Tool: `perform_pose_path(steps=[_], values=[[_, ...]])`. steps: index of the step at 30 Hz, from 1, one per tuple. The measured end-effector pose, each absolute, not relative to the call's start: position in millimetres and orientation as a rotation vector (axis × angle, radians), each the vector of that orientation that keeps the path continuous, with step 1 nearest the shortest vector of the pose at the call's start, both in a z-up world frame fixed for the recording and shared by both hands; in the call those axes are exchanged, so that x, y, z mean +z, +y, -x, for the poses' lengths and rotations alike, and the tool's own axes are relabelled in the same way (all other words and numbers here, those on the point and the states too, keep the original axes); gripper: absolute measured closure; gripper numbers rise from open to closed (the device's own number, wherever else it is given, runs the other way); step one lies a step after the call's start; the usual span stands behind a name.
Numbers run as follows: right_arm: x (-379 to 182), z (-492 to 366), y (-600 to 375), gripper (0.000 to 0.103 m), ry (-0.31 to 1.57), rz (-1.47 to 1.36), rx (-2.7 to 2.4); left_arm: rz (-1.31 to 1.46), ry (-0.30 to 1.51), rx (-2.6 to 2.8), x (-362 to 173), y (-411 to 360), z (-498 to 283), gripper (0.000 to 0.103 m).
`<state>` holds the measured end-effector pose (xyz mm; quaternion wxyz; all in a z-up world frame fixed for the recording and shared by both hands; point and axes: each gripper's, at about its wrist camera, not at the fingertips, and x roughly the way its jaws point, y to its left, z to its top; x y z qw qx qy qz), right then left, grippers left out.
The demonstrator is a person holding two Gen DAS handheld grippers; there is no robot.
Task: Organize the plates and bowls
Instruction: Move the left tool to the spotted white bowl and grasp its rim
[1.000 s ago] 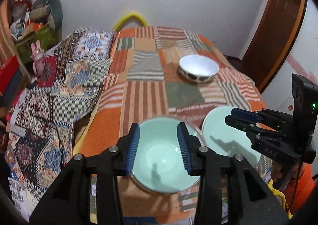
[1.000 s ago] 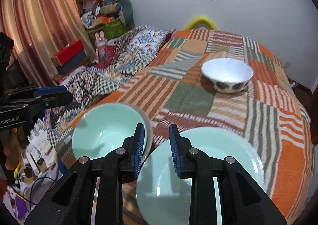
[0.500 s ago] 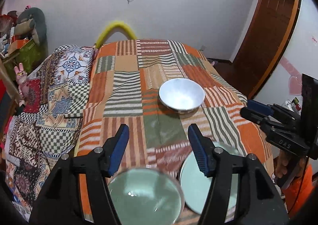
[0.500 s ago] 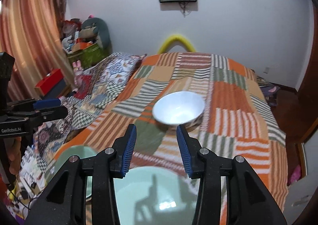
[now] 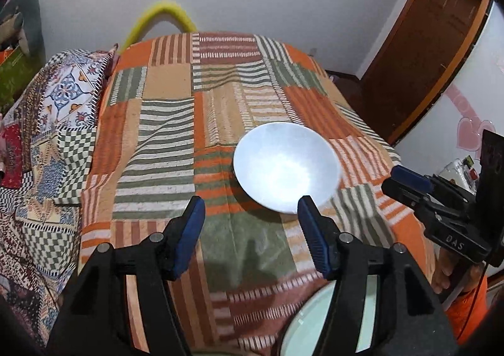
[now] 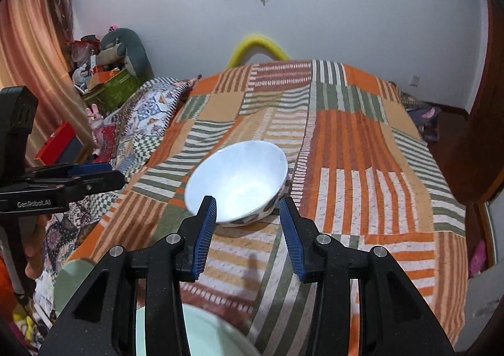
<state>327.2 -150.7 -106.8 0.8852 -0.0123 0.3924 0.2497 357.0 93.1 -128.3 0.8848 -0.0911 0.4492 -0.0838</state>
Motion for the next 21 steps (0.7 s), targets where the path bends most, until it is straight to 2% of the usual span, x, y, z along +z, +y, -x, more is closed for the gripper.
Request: perform_pose_path(steps=[2,4,11,14,21], values=[[-114,-336,-149,0.065,0.829,0.024,0.515,0.199,0.951,-0.181,-140,94,-370,0.049],[-122,-345,-149,0.065,0.842,0.019,0.513,0.209,0.983,-0.197,-153,94,-384,0.061],[-141,-366,-142,0.069,0.880,0.028,0.510,0.209,1.049,-0.217,-188,89,-416,0.072],[-147,-372,-139,0.081,0.887,0.043,0.507,0.219,1.064,-0.205,-198,90,-426,0.073],[-157,-382,-138,0.082,0.912,0.030,0.511,0.239,1.116,-0.206,-217,89,-445,0.087]])
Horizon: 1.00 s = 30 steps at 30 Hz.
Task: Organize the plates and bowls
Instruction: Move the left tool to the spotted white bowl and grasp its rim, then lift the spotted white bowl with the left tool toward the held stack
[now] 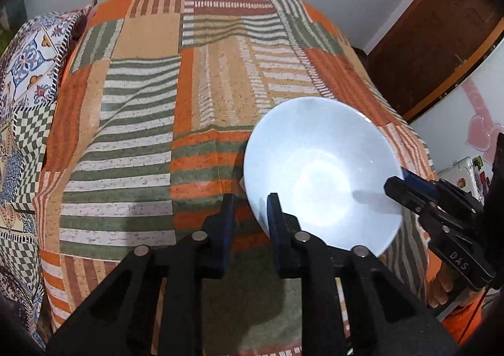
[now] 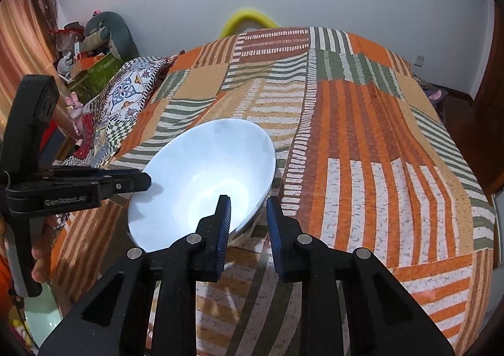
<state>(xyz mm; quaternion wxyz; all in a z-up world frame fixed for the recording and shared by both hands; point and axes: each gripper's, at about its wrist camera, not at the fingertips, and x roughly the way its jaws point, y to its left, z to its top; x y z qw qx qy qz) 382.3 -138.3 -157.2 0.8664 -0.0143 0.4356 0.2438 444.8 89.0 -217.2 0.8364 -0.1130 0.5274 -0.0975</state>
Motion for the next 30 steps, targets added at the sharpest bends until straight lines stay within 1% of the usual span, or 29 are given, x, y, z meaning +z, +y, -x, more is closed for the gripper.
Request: perform_pose_path(steps=[3,4,10,15,21,30], values=[[-159,-384,-137,0.082,0.925,0.021,0.517,0.249,1.125,-0.216,-220,87,-447,0.093],[-159,-384,-137,0.082,0.923,0.025,0.516,0.242,1.123,-0.218,-219,86,-446,0.094],[-165,-389,-140,0.082,0.944,-0.003,0.512,0.211,1.107,-0.226,-215,81,-446,0.094],[-164,-388,-143,0.085,0.944,-0.030,0.503,0.173,1.095,-0.217,-209,76,-441,0.094],[-155,-382,-148,0.085,0.929,-0.042,0.514,0.179,1.087,-0.240,-199,74,-428,0.093],[-126,-356,-143,0.085,0.875,0.012,0.532,0.161,1.025,-0.233,-164,75,-391,0.093]])
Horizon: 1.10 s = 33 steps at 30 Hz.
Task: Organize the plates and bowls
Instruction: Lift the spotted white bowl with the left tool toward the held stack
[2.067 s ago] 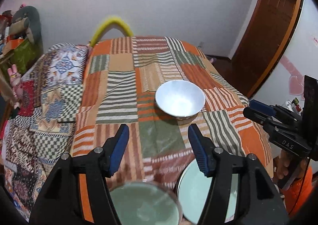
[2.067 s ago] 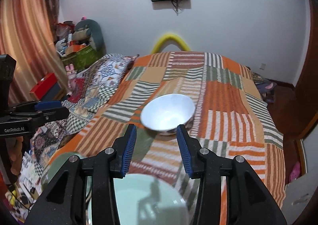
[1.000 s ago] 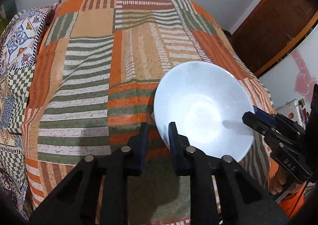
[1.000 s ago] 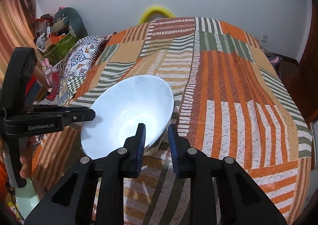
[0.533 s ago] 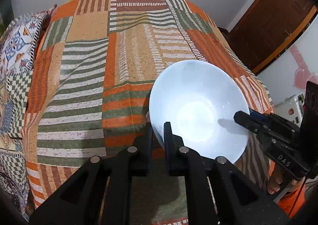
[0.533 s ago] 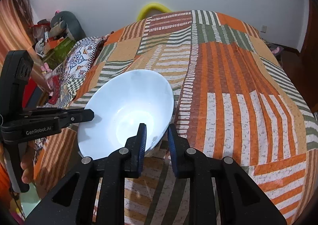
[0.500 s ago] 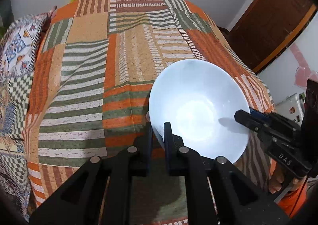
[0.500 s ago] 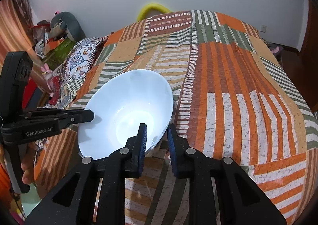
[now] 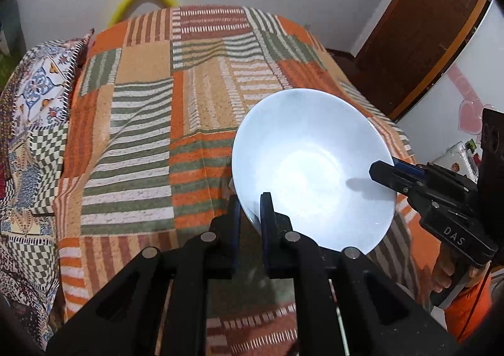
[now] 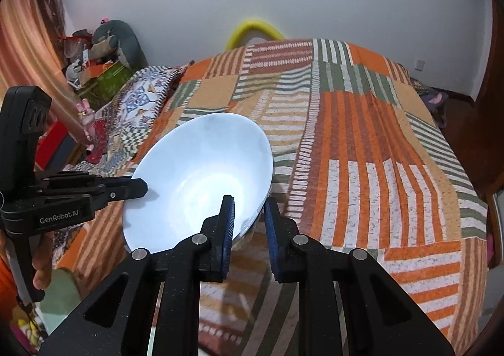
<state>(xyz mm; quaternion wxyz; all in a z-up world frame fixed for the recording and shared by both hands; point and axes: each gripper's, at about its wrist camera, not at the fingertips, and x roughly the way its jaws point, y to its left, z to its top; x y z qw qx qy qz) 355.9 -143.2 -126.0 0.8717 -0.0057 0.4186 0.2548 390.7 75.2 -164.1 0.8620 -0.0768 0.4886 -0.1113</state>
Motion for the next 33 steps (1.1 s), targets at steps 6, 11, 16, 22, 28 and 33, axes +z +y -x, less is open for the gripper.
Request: perform_pose_path(steps=[6,11,16,22,28,33], values=[[-100,-330,-136,0.085,0.835,0.029,0.558,0.148,0.960,-0.211,-126,82,-348,0.092],[-77,-300,-126,0.085,0.809,0.045,0.591,0.125,0.895,-0.178,-89,87,-301,0.092],[-61,-262,-118,0.085,0.781,0.051,0.629,0.120,0.876,-0.146,-68,92,-251,0.092],[-51,-220,-111,0.085,0.750,0.057,0.676,0.130,0.858,-0.110,-56,100,-194,0.092],[-55,-190,-104,0.085,0.756,0.028,0.722,0.131,0.847,-0.074,-52,106,-148,0.092],[-60,-168,-95,0.085,0.750,0.046,0.750,0.134,0.852,-0.045,-59,114,-119,0.092]])
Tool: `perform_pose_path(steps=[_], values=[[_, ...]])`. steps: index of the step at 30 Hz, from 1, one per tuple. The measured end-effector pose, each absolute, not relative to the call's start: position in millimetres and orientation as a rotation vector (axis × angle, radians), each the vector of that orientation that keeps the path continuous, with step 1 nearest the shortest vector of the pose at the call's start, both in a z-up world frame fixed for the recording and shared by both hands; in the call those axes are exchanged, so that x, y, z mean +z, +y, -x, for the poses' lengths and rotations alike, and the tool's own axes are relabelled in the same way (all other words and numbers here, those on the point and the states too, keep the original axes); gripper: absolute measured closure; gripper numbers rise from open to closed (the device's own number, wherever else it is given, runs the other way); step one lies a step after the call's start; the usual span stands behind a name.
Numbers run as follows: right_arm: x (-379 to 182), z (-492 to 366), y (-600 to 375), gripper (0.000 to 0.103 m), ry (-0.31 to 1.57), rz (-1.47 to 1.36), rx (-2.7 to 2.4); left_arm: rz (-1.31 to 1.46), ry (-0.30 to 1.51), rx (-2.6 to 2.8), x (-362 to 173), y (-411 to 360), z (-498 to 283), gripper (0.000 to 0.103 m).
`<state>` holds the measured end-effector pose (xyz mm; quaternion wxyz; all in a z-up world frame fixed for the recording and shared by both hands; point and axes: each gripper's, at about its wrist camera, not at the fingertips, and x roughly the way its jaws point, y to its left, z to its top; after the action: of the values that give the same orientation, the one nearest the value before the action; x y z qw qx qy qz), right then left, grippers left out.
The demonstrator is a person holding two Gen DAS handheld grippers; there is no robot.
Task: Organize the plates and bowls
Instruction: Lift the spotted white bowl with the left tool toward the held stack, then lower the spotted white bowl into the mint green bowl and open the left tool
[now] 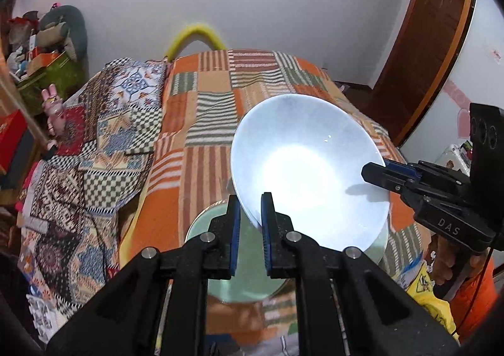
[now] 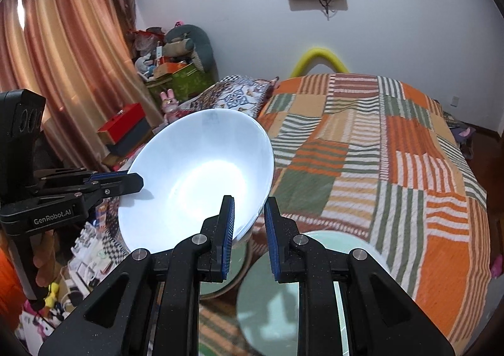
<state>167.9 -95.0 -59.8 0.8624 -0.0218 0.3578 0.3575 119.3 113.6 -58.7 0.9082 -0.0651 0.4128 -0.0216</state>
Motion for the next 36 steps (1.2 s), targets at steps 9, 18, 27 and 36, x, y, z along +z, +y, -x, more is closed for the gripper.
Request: perform_pose_path(steps=[9,18,27,36], values=[[-80,-146,-81,0.085,0.782,0.075,0.768,0.168,0.886,-0.018,-84,125,-93,0.092],[-102,-142,-71,0.085,0.832,0.093,0.777,0.178,0.913,0.006,-106,132,-87,0.092],[-122,-143,-57,0.085,0.882,0.116,0.783,0.215,0.968,0.023,-134,145,-90,0.092],[-140,-144,-44,0.085,0.928,0.138,0.788,0.238,1.006,0.048,-156,155,-93,0.092]])
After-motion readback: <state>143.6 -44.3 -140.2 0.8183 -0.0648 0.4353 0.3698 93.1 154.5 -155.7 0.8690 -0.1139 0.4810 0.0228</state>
